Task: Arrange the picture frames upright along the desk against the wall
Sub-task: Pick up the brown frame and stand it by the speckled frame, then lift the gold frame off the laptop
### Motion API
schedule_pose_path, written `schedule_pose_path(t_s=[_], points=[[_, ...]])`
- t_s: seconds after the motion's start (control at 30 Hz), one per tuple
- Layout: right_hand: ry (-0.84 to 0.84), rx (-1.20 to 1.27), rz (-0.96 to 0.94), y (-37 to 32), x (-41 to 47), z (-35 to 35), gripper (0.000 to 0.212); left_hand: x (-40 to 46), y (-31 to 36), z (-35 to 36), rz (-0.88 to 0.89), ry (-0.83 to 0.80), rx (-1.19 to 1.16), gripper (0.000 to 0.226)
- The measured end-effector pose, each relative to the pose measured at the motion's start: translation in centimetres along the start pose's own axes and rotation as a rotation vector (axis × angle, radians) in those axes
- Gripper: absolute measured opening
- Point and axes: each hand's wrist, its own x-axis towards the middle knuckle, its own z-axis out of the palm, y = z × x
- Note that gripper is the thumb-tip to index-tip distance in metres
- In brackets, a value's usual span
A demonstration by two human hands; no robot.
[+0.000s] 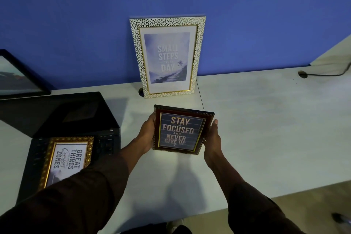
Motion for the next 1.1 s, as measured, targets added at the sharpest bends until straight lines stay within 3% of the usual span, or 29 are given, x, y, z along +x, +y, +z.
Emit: schedule_pose_path(t_s=[0.13,0.23,0.57,0.77,1.1], points=[[0.068,-0.055,-0.027,1.1,-1.1,-1.6,0.062,-1.8,-1.7,-1.6,0.045,0.106,0.026,0.050],[0.072,-0.068,-0.010,2.2,-2.5,-3.1,0.070,-3.8,-3.5,-3.1,0.049,0.147,0.038,0.061],[-0.135,-0.105,0.074,9.0,-10.0,-4.3,0.069,-12.2,-13.3,-7.7,0.076,0.169,-0.020,0.060],[-0.253,-0.215,0.011,11.3,-14.4,-1.3,0.067,-17.1,-16.7,-11.5,0.156,0.247,-0.073,0.058],[-0.445,-0.350,-0.091,11.9,-18.1,8.2,0.066,-21.5,-16.2,-19.7,0.238,0.353,-0.125,0.057]])
